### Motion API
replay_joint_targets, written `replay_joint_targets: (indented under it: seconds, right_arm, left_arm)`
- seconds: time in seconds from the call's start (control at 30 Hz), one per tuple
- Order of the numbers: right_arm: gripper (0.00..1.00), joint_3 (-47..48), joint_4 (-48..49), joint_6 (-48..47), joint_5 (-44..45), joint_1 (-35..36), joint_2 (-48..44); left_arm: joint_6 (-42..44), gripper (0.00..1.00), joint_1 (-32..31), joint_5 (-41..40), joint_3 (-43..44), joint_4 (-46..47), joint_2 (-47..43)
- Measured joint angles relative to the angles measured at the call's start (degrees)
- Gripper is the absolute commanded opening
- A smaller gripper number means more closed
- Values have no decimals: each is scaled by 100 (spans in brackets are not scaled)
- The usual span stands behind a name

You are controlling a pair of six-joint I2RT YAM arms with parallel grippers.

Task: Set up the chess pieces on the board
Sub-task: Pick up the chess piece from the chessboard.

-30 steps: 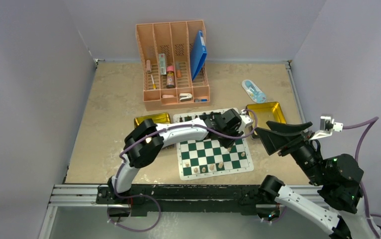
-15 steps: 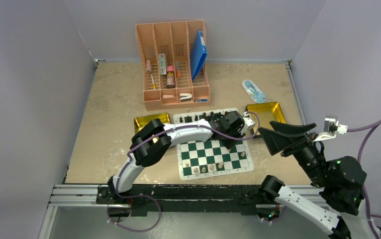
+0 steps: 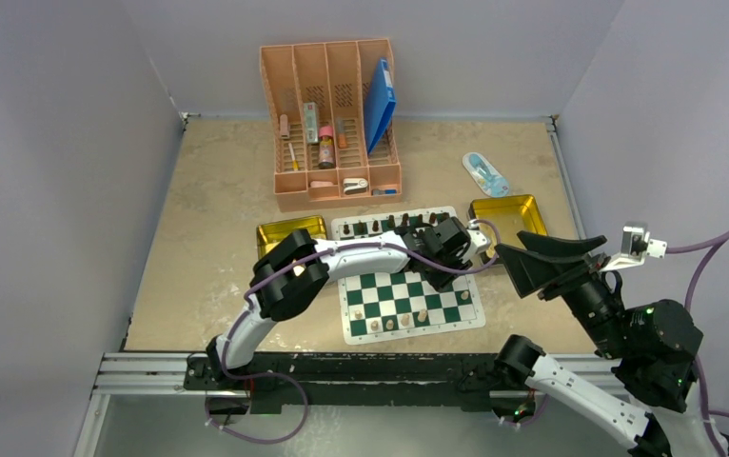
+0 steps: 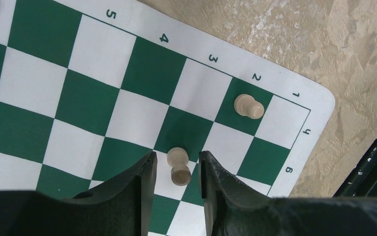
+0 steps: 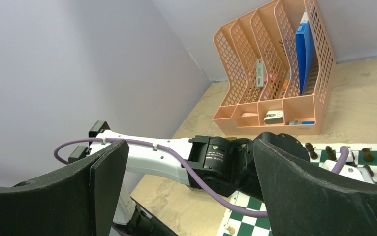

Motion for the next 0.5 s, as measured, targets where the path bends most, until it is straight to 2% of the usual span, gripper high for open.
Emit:
replay_joint_targets:
  seconds: [0.37,0.5]
  right_arm:
    - [99,-20,15,-4,0,0,0]
    - [99,-20,15,-15,2,0,-22]
  left_arm:
    - [-2,30,-17,-184,9,-35,0]
    - [-7,20,-42,-199,9,-74,0]
